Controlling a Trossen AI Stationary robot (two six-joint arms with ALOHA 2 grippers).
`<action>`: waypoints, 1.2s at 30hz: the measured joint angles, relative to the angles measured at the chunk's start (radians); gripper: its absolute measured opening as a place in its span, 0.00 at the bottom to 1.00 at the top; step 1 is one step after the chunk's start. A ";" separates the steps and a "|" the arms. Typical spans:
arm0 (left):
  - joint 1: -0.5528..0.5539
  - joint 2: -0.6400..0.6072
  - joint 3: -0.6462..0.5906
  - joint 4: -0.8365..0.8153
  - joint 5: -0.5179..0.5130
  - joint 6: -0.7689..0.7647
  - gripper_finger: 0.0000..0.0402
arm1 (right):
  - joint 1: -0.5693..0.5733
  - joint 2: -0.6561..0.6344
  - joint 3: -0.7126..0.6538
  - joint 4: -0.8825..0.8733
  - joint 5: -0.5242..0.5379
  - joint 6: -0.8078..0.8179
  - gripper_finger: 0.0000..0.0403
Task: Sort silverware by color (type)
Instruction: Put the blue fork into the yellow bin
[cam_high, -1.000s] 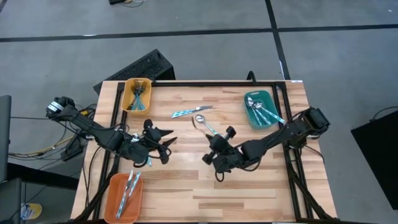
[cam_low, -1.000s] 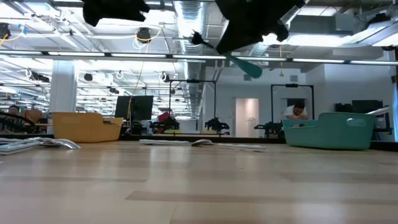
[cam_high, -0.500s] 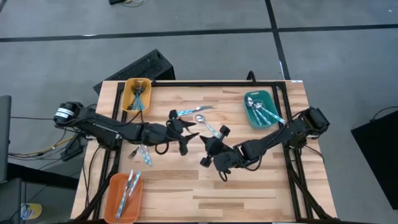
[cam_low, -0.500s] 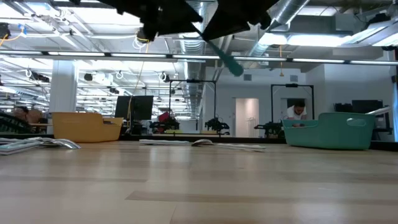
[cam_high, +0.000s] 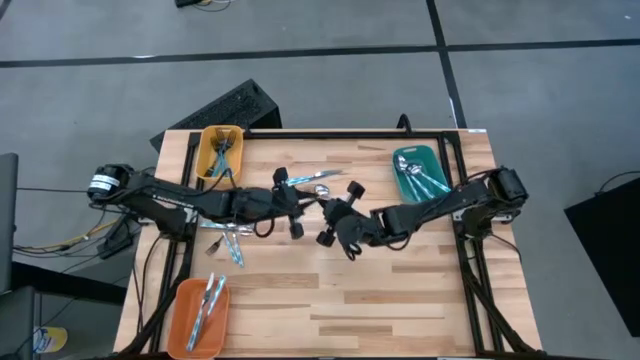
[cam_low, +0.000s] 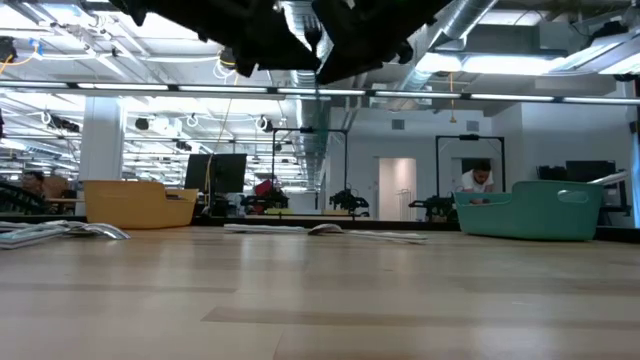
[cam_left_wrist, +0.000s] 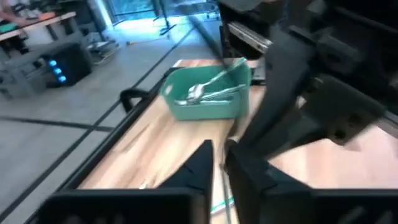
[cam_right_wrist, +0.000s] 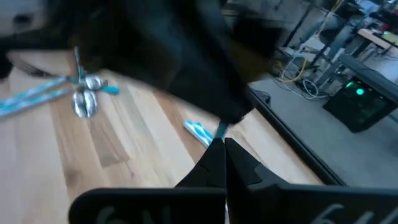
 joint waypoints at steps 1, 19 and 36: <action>0.008 0.000 0.000 -0.007 -0.006 -0.004 0.04 | -0.010 -0.004 -0.001 -0.005 -0.017 -0.017 0.02; 0.177 -0.084 0.007 -0.365 -0.067 -0.055 0.00 | -0.146 -0.002 -0.001 -0.009 -0.121 0.012 0.12; 0.673 -0.228 0.049 -0.930 -0.430 -0.274 0.00 | -0.204 0.000 -0.072 -0.083 -0.202 0.183 0.25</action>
